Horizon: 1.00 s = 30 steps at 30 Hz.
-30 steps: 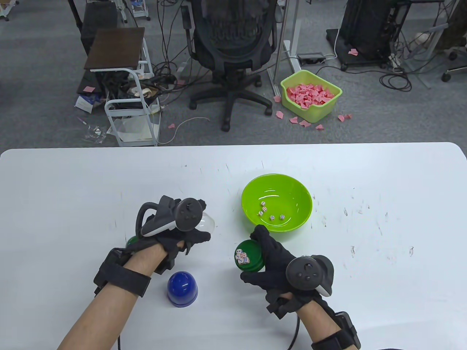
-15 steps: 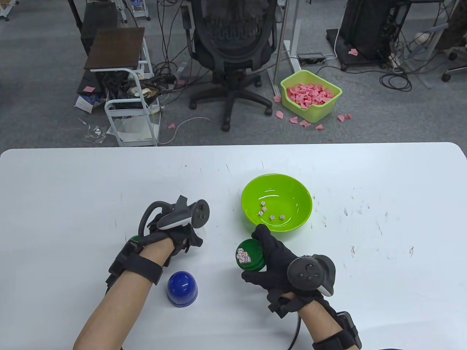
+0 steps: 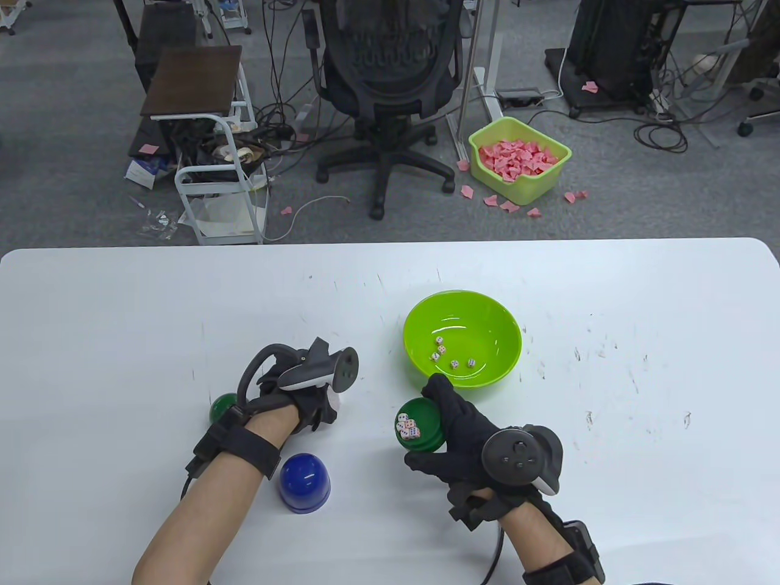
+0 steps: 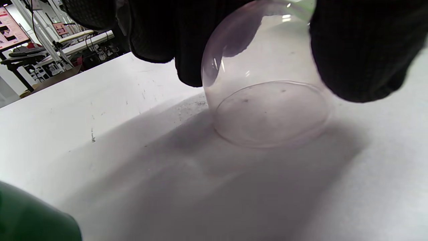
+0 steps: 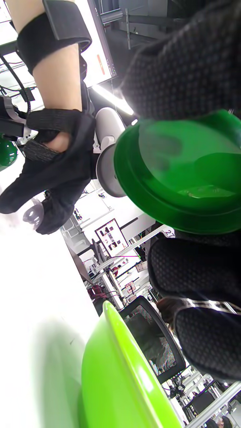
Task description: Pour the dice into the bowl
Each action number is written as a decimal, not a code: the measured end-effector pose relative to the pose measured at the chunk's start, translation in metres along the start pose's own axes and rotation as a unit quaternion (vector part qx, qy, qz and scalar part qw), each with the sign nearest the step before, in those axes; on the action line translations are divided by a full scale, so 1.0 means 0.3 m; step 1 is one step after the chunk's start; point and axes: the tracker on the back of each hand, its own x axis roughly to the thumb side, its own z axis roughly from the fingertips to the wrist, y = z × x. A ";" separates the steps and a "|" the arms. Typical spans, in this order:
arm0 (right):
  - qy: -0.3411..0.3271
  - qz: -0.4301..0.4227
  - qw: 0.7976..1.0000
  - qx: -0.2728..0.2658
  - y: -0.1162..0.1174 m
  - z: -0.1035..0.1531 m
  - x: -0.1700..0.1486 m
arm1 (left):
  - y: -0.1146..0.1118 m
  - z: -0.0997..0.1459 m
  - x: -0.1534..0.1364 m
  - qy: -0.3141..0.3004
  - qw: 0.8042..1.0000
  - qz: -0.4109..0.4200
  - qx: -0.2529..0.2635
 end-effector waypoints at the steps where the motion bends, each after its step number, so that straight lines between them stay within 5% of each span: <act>1: 0.000 0.000 1.000 0.000 -0.001 0.000 0.000 | -0.001 0.000 0.001 0.002 1.000 0.001 -0.003; 8: 0.004 -0.004 1.000 -0.005 -0.011 0.000 -0.003 | 0.021 0.023 -0.023 0.005 1.000 0.028 -0.013; 14: 0.013 -0.010 1.000 -0.017 -0.032 0.001 -0.018 | 0.083 0.107 -0.069 -0.017 0.994 0.094 0.046; 21: 0.030 -0.013 0.999 -0.031 -0.051 0.003 -0.041 | 0.106 0.223 -0.118 -0.051 0.975 0.181 0.121; 30: 0.049 -0.017 0.998 -0.045 -0.074 0.007 -0.069 | 0.048 0.363 -0.169 -0.081 0.932 0.298 0.189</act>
